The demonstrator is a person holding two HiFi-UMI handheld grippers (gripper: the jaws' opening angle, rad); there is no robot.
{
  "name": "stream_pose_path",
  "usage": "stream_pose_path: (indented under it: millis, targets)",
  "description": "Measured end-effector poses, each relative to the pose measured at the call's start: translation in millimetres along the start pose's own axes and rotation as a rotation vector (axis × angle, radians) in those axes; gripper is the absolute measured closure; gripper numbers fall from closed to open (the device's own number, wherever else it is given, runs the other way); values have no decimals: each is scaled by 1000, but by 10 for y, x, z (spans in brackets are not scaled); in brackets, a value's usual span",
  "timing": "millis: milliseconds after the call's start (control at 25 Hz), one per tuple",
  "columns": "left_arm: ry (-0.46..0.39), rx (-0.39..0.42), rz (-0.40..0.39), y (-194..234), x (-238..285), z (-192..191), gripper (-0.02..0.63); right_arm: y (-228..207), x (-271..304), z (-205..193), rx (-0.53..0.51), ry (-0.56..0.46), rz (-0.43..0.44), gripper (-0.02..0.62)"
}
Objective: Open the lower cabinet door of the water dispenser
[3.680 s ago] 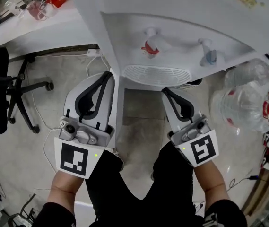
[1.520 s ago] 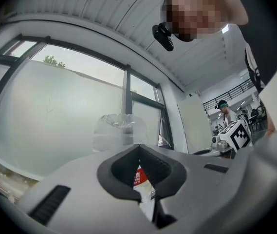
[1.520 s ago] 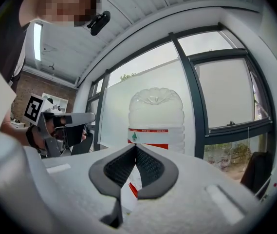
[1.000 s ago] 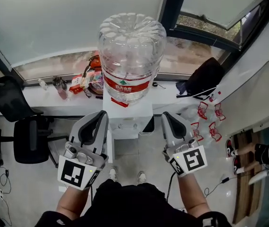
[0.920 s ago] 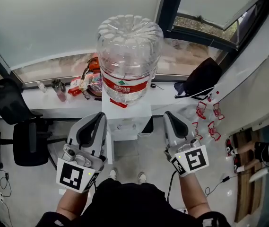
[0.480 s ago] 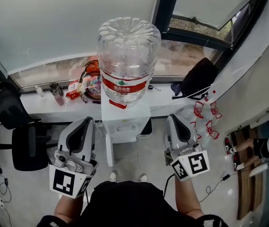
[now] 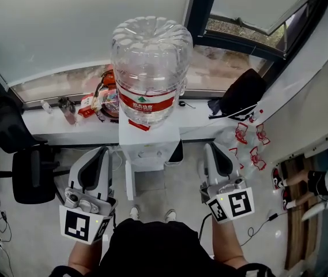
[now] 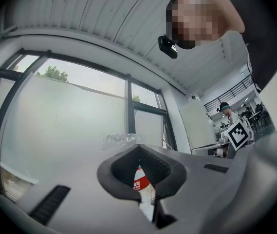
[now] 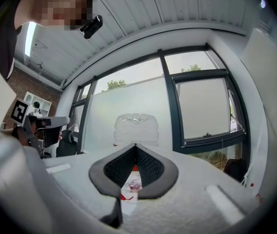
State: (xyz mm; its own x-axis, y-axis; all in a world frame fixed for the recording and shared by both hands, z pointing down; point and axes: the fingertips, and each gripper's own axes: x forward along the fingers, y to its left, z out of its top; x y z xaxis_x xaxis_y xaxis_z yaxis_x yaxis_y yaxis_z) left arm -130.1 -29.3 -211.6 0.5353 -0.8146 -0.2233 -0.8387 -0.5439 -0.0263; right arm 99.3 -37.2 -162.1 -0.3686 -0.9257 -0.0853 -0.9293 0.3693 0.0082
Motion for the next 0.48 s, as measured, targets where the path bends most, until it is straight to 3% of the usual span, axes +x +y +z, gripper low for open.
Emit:
stream_pose_path:
  millis: [480]
  targets:
    - [0,22,34,-88,-1,-12,597,-62,11,48,-44,-17,35,591]
